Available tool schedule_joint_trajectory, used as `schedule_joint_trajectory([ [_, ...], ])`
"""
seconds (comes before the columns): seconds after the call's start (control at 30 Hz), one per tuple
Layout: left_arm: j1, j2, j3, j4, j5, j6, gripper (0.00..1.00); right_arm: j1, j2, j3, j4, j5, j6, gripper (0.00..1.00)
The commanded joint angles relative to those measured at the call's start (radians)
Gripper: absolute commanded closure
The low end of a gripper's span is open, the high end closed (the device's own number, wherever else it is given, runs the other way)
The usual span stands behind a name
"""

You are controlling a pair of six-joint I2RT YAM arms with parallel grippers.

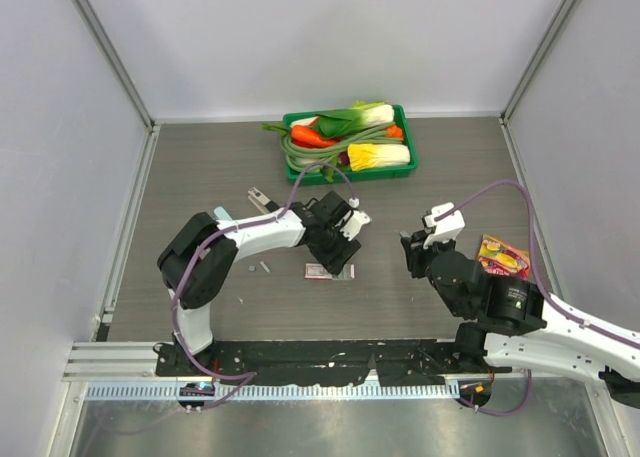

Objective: Unload the staples from the stapler

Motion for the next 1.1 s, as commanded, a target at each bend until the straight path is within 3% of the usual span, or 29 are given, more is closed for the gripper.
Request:
schedule_joint_trajectory([
  [0.0,0.013,-0.03,0.043,-0.023,0.009,-0.038,0.41,-0.001,0.01,-0.018,0.059,0.007,0.034,0.99],
  [0.4,0.177,-0.121,0.103,-0.063,0.118,-0.052,0.43,-0.024,0.082,-0.119,0.142,-0.079,0.107,0.99],
  [0.7,0.177,-0.084,0.002,0.07,-0.011,0.051,0.46,-0.059,0.199,-0.218,0.286,-0.255,0.215,0.99],
  [1.07,0.161,-0.081,-0.095,0.139,-0.023,0.119,0.48,-0.119,0.244,-0.278,0.381,-0.364,0.259,0.99],
])
